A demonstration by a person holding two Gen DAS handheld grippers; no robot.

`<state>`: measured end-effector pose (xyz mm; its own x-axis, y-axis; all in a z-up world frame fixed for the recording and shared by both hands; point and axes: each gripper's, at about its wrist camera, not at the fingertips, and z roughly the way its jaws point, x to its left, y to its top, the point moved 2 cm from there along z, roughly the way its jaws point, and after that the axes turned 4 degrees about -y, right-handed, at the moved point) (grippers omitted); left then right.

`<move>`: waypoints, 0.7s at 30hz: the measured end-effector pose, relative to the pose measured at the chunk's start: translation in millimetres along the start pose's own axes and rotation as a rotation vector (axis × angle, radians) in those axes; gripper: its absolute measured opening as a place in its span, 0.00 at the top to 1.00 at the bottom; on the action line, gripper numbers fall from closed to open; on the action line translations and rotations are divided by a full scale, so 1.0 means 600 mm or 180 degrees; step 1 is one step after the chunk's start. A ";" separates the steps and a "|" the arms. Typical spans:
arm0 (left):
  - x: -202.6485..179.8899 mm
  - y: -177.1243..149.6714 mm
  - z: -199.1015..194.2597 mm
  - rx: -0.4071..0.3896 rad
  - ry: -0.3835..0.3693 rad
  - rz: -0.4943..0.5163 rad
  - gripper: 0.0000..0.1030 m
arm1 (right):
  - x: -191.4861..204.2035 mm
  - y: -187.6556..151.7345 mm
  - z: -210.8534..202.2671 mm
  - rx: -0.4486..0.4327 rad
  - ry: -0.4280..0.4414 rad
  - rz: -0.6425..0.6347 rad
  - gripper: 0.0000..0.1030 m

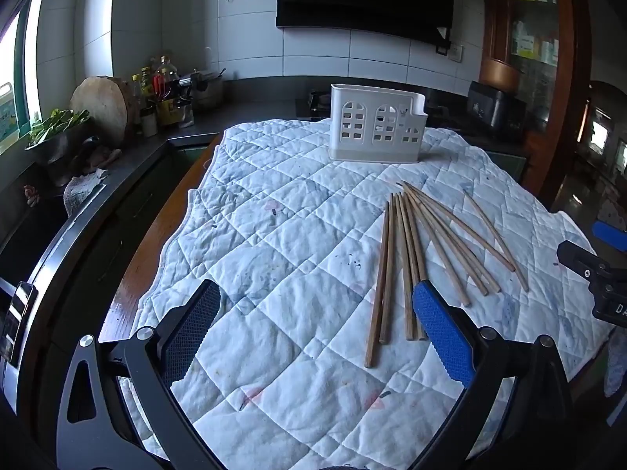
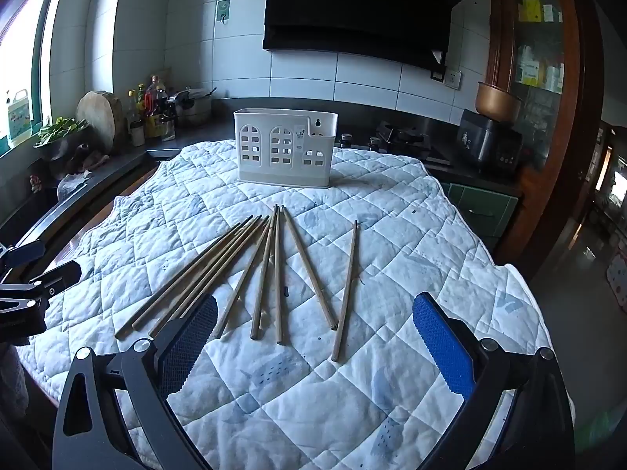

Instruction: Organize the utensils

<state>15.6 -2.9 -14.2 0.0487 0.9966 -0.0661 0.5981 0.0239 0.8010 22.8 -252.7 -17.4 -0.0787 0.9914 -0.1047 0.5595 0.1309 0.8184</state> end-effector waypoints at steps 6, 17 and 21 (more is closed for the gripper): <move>-0.002 -0.004 0.009 0.0027 -0.0016 -0.0005 0.05 | 0.003 0.000 -0.002 0.0005 -0.0010 -0.0005 0.06; -0.002 -0.007 0.013 0.0036 -0.0017 -0.0017 0.05 | 0.002 -0.004 0.006 0.0008 -0.0009 -0.0003 0.06; -0.002 -0.008 0.017 0.0035 -0.0017 -0.0011 0.05 | 0.001 -0.003 0.006 0.0010 -0.0003 -0.0003 0.06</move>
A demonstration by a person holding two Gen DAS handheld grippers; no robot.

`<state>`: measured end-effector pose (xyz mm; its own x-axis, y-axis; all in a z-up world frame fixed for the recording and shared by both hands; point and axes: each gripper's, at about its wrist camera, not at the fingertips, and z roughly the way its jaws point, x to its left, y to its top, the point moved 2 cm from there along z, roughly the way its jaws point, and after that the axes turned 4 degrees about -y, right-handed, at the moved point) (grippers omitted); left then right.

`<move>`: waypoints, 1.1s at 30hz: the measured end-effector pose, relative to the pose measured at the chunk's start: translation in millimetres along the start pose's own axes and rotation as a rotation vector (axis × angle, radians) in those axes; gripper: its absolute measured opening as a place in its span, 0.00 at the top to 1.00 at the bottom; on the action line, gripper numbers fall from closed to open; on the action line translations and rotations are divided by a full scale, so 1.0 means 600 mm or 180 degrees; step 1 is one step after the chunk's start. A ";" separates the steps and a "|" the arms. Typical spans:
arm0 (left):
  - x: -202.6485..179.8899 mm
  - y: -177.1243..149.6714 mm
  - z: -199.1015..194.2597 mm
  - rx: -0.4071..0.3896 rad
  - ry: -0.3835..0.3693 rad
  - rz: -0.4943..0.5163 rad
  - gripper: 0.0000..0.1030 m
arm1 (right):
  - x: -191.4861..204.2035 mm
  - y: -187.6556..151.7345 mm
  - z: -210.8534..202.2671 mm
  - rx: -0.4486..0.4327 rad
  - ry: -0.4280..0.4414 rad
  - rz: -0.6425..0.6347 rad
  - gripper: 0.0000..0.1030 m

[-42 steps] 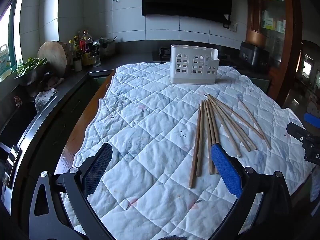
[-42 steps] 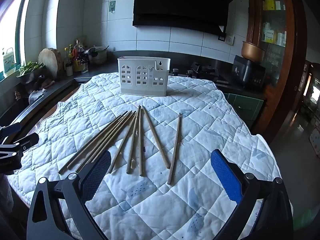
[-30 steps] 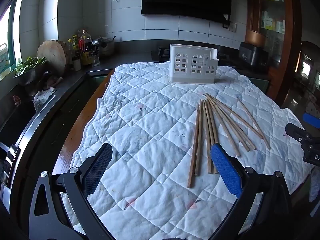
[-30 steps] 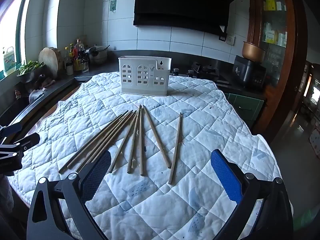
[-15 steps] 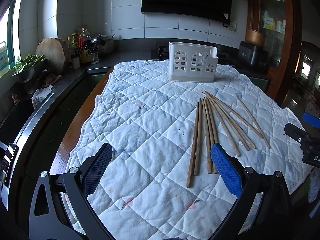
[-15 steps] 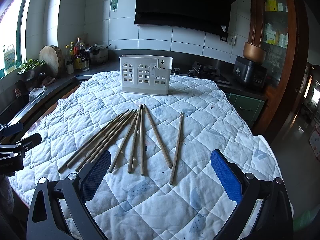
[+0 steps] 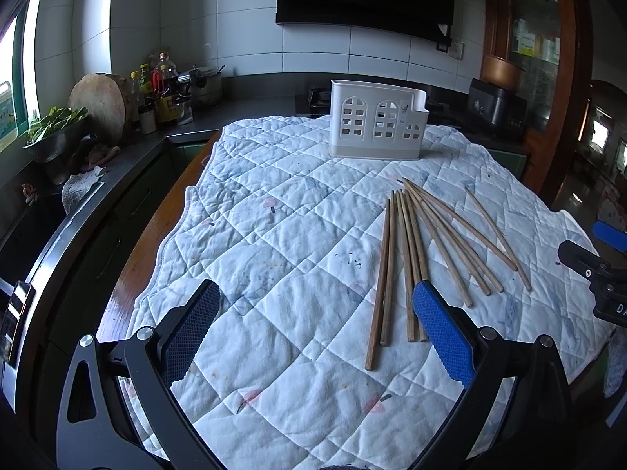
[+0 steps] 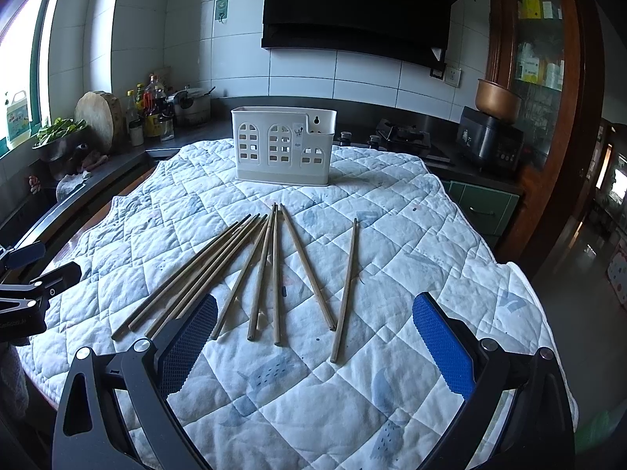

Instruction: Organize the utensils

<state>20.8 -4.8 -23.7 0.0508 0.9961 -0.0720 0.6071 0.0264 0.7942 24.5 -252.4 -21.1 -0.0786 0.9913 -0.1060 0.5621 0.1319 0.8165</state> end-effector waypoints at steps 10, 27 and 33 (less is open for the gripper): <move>0.002 -0.004 0.011 0.0021 0.0006 -0.0029 0.05 | 0.001 0.001 0.004 -0.0001 0.0001 0.0001 0.06; 0.012 -0.004 0.027 0.0061 -0.0045 -0.0117 0.05 | 0.007 -0.002 0.017 0.0022 0.0024 0.0007 0.06; 0.020 -0.005 0.033 0.0068 -0.0093 -0.0162 0.05 | -0.005 -0.012 0.034 0.0107 0.0027 -0.0014 0.06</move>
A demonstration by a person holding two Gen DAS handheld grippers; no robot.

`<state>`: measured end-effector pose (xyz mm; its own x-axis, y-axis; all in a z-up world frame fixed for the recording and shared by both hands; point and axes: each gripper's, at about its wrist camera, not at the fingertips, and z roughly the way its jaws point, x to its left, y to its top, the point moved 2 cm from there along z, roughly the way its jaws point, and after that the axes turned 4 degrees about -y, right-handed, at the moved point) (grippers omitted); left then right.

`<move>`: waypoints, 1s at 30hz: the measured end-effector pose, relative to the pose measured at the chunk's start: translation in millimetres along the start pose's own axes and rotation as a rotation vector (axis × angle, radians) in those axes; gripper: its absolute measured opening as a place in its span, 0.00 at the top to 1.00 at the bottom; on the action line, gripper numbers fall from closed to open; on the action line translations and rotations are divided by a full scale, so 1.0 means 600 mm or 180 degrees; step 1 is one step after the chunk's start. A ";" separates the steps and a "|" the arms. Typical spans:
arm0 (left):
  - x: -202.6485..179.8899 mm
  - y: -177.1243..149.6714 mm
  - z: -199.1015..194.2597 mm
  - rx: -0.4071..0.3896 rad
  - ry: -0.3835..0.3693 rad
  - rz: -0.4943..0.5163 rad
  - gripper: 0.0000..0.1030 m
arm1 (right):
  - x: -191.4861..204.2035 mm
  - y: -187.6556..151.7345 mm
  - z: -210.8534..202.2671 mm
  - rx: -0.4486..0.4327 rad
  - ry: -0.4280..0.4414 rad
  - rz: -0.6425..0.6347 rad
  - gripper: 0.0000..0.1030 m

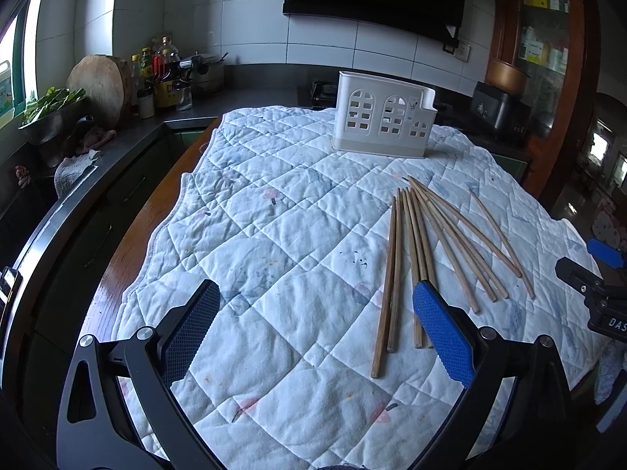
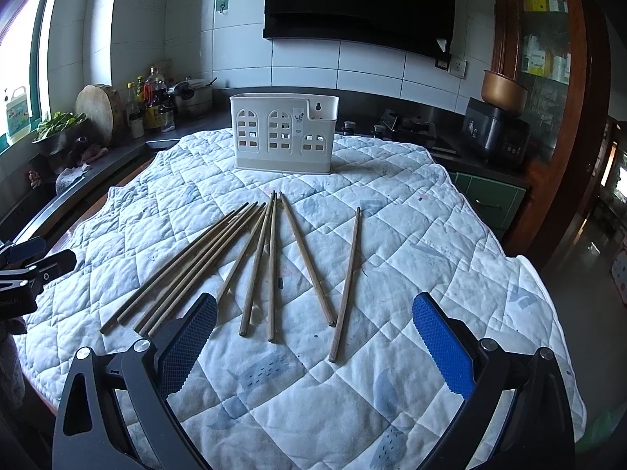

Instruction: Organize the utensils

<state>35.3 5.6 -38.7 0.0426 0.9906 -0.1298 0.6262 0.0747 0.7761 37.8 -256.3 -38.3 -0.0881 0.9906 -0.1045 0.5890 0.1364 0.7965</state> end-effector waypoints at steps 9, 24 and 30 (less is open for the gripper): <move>0.009 -0.008 0.019 0.0106 -0.0055 -0.0008 0.07 | -0.027 -0.015 0.029 0.0143 0.0022 0.0070 0.07; -0.013 -0.017 0.054 0.0319 -0.0320 0.0115 0.27 | -0.041 -0.026 0.071 0.0310 0.0116 0.0173 0.23; -0.022 -0.017 0.065 0.0383 -0.0490 0.0148 0.41 | -0.046 -0.023 0.077 0.0317 0.0133 0.0203 0.30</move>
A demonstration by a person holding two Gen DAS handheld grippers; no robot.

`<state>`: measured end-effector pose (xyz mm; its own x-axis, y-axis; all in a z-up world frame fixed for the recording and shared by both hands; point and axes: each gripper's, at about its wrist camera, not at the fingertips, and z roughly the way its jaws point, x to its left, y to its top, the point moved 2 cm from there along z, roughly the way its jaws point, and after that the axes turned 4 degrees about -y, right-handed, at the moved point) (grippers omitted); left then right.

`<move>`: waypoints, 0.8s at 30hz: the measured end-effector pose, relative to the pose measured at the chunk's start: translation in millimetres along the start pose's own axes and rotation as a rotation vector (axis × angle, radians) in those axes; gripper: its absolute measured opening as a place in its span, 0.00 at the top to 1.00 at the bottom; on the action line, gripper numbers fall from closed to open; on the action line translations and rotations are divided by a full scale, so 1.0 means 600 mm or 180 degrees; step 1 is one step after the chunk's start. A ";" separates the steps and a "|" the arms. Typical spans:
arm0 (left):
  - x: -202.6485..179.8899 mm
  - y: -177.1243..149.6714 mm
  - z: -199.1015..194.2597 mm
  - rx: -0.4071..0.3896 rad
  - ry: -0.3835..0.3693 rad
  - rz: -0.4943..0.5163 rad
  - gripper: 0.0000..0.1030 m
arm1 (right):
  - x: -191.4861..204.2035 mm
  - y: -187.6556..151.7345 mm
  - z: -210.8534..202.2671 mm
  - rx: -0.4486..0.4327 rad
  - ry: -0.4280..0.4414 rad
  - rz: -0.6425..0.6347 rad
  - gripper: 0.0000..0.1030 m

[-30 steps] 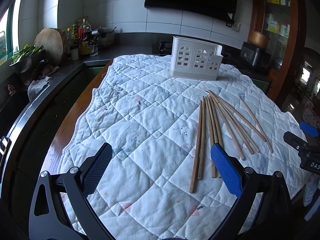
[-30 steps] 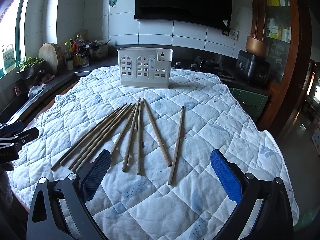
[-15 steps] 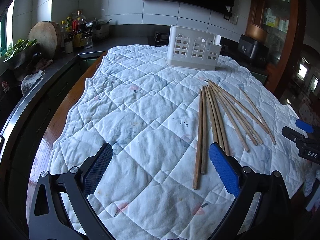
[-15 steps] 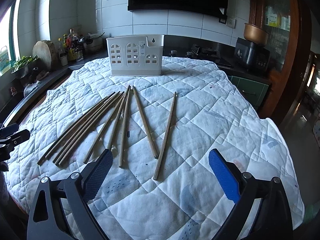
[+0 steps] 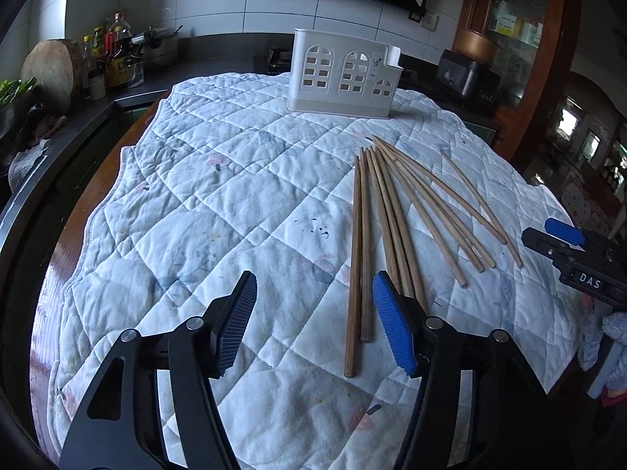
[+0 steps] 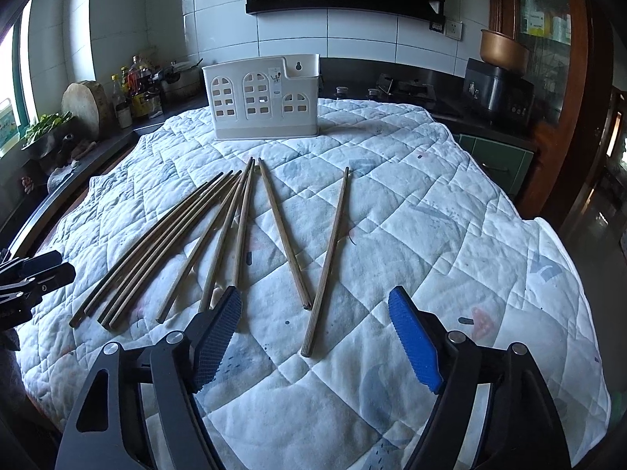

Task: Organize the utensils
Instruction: 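Lower the left gripper and close it on one wooden chopstick while the right gripper grasps another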

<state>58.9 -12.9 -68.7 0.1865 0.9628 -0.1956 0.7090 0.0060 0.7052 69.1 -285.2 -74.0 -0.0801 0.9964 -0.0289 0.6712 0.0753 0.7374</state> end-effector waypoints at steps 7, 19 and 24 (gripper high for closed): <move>-0.015 0.001 0.020 0.0106 -0.0108 0.0098 0.46 | -0.002 0.000 0.012 0.0046 0.0019 0.0032 0.31; -0.014 0.009 0.062 0.0353 -0.0282 0.0139 0.73 | -0.004 0.006 0.039 0.0142 0.0057 0.0051 0.42; -0.010 0.016 0.072 0.0399 -0.0298 0.0141 0.79 | -0.008 0.008 0.050 0.0171 0.0048 0.0078 0.45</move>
<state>94.0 -30.4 -90.2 0.2778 0.9320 -0.2330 0.7768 -0.0752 0.6252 94.6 -288.5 -90.5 -0.0740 0.9973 -0.0006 0.7117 0.0532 0.7004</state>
